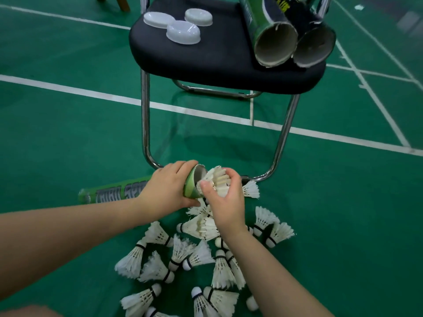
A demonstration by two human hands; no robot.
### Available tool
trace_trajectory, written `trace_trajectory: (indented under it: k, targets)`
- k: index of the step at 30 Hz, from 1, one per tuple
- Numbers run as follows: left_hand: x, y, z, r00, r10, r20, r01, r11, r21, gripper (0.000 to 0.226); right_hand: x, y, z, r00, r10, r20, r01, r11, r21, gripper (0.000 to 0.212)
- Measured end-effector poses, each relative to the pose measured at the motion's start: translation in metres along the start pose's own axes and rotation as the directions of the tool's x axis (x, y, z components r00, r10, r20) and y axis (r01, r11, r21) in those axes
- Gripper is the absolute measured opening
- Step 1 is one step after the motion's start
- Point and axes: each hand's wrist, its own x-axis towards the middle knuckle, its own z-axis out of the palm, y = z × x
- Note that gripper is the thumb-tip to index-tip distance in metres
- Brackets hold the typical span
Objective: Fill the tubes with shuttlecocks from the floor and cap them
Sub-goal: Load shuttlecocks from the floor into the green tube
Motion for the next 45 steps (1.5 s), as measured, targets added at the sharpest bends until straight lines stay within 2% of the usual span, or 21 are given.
trace_trajectory:
  k: [5, 7, 9, 12, 15, 18, 20, 27, 31, 33, 35, 39, 42, 45]
  targets:
    - [-0.015, 0.012, 0.006, 0.997, 0.037, -0.066, -0.042, 0.996, -0.083, 0.080, -0.008, 0.003, -0.003, 0.976, -0.050, 0.211, 0.098, 0.970, -0.221, 0.079]
    - [-0.019, 0.012, 0.004, 0.996, 0.021, -0.091, -0.031, 0.994, -0.105, 0.073, -0.013, 0.006, -0.001, 0.963, -0.077, 0.259, 0.141, 0.961, -0.237, 0.091]
    - [-0.022, 0.011, 0.001, 0.994, 0.004, -0.109, -0.016, 0.993, -0.116, 0.067, -0.018, 0.006, 0.001, 0.961, -0.128, 0.244, 0.183, 0.958, -0.219, 0.095]
    - [-0.024, 0.008, -0.003, 0.994, -0.023, -0.106, 0.011, 0.994, -0.113, 0.071, -0.025, 0.003, 0.001, 0.934, -0.312, 0.172, 0.348, 0.902, -0.254, 0.075]
    - [-0.025, 0.005, -0.008, 0.991, -0.058, -0.120, 0.041, 0.989, -0.143, 0.084, -0.027, -0.003, 0.000, 0.852, -0.490, 0.184, 0.523, 0.782, -0.339, 0.045]
    - [-0.028, 0.004, -0.014, 0.988, -0.091, -0.126, 0.068, 0.982, -0.177, 0.087, -0.027, -0.013, 0.004, 0.846, -0.414, 0.336, 0.528, 0.737, -0.422, 0.038]
    - [-0.031, 0.006, -0.017, 0.987, -0.080, -0.140, 0.053, 0.981, -0.188, 0.087, -0.025, -0.018, 0.009, 0.845, -0.342, 0.411, 0.514, 0.729, -0.451, 0.025]
    - [-0.044, -0.009, -0.012, 0.990, -0.019, -0.142, -0.004, 0.987, -0.161, 0.079, -0.025, -0.026, 0.023, 0.823, -0.182, 0.538, 0.456, 0.778, -0.433, 0.031]
    - [-0.050, -0.019, -0.008, 0.989, 0.053, -0.135, -0.066, 0.993, -0.094, 0.074, -0.026, -0.022, 0.032, 0.806, -0.121, 0.579, 0.421, 0.805, -0.419, 0.025]
    - [-0.050, -0.022, -0.008, 0.989, 0.061, -0.137, -0.072, 0.995, -0.076, 0.068, -0.027, -0.018, 0.034, 0.807, -0.180, 0.563, 0.430, 0.832, -0.351, 0.022]
    - [-0.048, -0.024, -0.010, 0.986, 0.041, -0.159, -0.058, 0.993, -0.100, 0.064, -0.028, -0.016, 0.032, 0.832, -0.271, 0.483, 0.431, 0.865, -0.256, 0.013]
    - [-0.046, -0.026, -0.013, 0.983, -0.001, -0.185, -0.019, 0.994, -0.110, 0.084, -0.020, -0.004, 0.025, 0.905, -0.388, 0.175, 0.405, 0.911, -0.074, 0.035]
    - [-0.044, -0.027, -0.017, 0.979, -0.046, -0.201, 0.025, 0.994, -0.106, 0.089, -0.006, 0.005, 0.024, 0.953, -0.301, -0.016, 0.301, 0.953, 0.020, 0.020]
    - [-0.042, -0.029, -0.019, 0.971, -0.066, -0.231, 0.040, 0.992, -0.117, 0.088, 0.010, 0.022, 0.022, 0.978, -0.197, -0.068, 0.196, 0.980, -0.019, 0.013]
